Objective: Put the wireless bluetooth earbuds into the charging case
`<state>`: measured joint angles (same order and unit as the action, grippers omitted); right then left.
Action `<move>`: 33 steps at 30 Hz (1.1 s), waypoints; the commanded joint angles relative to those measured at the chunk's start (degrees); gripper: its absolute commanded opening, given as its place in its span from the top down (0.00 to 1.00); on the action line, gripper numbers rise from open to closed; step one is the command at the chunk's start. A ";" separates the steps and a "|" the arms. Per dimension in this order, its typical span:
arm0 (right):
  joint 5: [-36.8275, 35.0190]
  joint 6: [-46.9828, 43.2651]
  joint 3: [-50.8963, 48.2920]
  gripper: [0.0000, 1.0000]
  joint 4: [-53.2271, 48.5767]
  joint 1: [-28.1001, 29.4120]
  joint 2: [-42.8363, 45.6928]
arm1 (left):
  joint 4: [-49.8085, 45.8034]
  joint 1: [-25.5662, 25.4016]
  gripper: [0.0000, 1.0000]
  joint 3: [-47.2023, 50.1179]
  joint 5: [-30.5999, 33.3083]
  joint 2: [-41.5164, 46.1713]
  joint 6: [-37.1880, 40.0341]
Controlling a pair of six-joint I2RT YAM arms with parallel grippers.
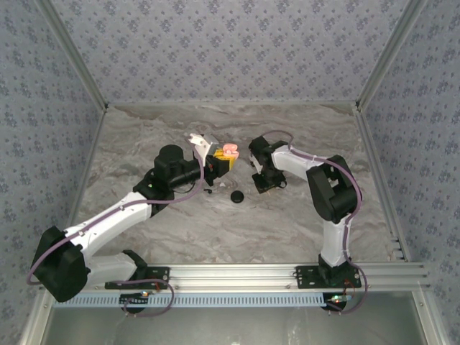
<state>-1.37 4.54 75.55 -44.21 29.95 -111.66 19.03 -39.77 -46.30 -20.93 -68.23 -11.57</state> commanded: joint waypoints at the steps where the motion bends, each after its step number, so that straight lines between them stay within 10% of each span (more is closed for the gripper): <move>1: -0.84 -0.69 -0.17 0.70 -2.94 0.89 -1.79 | 0.82 -0.33 0.92 -0.09 0.61 1.00 0.06; 33: 14.26 6.31 -7.70 0.76 8.75 -7.46 7.90 | 0.42 -0.32 0.92 0.33 2.67 -0.02 -0.72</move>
<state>8.54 9.08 69.30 -37.50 23.55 -106.89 19.03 -39.77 -46.28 -19.38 -68.27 -11.66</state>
